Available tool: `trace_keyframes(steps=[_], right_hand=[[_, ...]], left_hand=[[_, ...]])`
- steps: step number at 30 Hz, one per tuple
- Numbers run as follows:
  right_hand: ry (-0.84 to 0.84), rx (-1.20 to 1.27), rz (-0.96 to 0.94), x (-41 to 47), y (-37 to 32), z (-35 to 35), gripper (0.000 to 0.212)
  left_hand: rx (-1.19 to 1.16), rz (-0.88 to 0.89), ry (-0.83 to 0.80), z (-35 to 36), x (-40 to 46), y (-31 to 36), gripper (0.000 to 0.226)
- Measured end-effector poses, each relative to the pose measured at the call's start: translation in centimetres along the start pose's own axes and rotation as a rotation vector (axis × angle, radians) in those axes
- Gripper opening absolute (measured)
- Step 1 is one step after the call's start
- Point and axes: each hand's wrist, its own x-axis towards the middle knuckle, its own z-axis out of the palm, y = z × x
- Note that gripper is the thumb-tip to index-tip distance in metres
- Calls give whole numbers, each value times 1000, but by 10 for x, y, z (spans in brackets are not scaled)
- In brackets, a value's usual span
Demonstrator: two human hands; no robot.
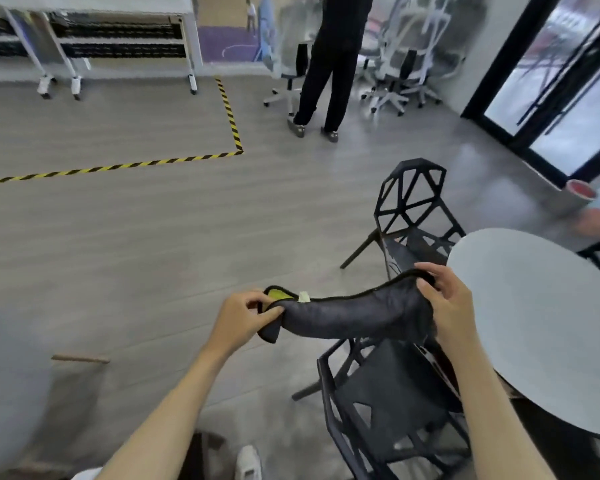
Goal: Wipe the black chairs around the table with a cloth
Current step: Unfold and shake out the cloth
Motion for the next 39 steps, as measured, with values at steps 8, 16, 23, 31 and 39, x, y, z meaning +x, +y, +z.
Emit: trace_keyframes(steps=[8,16,23,31,39], right_hand=[[183,-99,32,8,6,-19,31],[343,52,104,40,35,-38,31],[370,171,55,90,11,-37,31],[304,30,-45,186,-50,-26,28],[296,-58,-30,268,-98,7,22]], left_hand=[[4,82,-68,32,83,-1,33],[211,144,-333,106,151,5,41],[219,140,-521,156,187,-1,23],[290,422,-736,210,278,1,28],[26,315,-1193,230,403,7,44]])
